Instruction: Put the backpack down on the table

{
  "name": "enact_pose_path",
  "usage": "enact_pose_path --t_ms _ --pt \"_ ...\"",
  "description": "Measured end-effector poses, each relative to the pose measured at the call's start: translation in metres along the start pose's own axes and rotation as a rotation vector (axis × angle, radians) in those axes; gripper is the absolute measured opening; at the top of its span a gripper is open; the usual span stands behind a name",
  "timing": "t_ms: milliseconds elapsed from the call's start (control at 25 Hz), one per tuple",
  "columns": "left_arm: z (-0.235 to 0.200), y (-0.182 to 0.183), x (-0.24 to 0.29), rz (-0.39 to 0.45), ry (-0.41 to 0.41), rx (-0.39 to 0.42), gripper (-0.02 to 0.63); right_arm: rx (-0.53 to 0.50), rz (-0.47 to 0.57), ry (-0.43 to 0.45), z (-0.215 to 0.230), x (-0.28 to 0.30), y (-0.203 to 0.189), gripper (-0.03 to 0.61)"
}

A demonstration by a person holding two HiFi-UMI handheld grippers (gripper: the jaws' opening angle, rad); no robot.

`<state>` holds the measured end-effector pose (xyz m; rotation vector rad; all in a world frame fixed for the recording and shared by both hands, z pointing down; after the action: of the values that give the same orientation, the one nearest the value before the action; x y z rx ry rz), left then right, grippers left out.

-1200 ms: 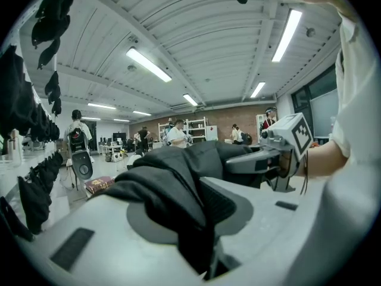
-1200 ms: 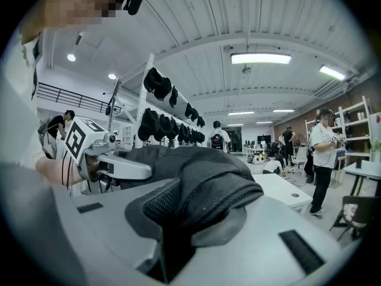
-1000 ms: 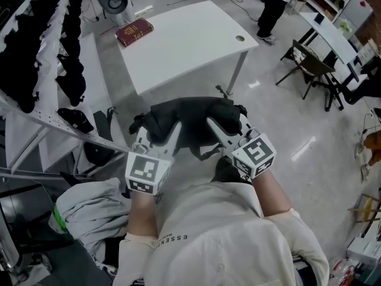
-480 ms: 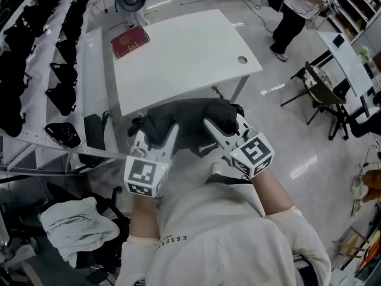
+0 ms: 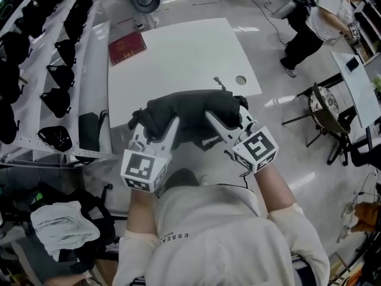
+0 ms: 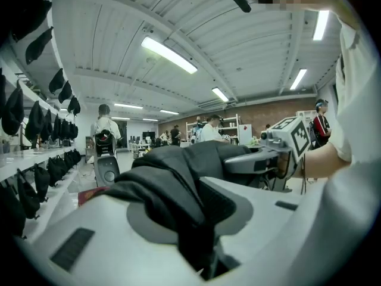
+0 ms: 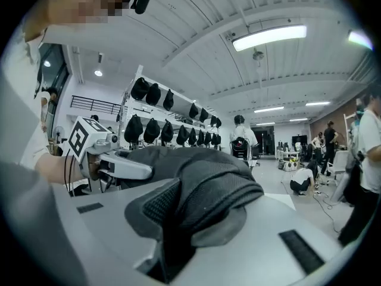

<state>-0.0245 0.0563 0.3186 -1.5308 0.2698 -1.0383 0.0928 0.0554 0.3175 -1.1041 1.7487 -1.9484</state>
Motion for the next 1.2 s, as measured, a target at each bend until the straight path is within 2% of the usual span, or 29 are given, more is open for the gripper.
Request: enact_pose_path --t_ms 360,920,1200 --pt "-0.060 0.037 0.059 0.033 0.045 0.045 0.109 -0.041 0.037 0.012 0.072 0.056 0.031 0.087" --pt "-0.203 0.092 0.185 0.044 0.030 0.027 0.109 -0.047 0.022 0.010 0.206 0.193 0.085 0.087" --pt "-0.276 0.095 0.246 0.056 0.023 0.005 0.109 -0.057 0.002 0.012 0.259 0.271 0.096 0.089"
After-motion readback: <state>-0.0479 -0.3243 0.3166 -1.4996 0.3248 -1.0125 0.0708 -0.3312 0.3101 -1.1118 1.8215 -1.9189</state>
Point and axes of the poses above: the fingertips, and each gripper's own axes: x forward along the fingers, z to its right, y out of its top, the point moved 2 cm from there along -x, backward along the fingers, and after that the axes turned 13 degrees about -z, right-handed, at the moved point
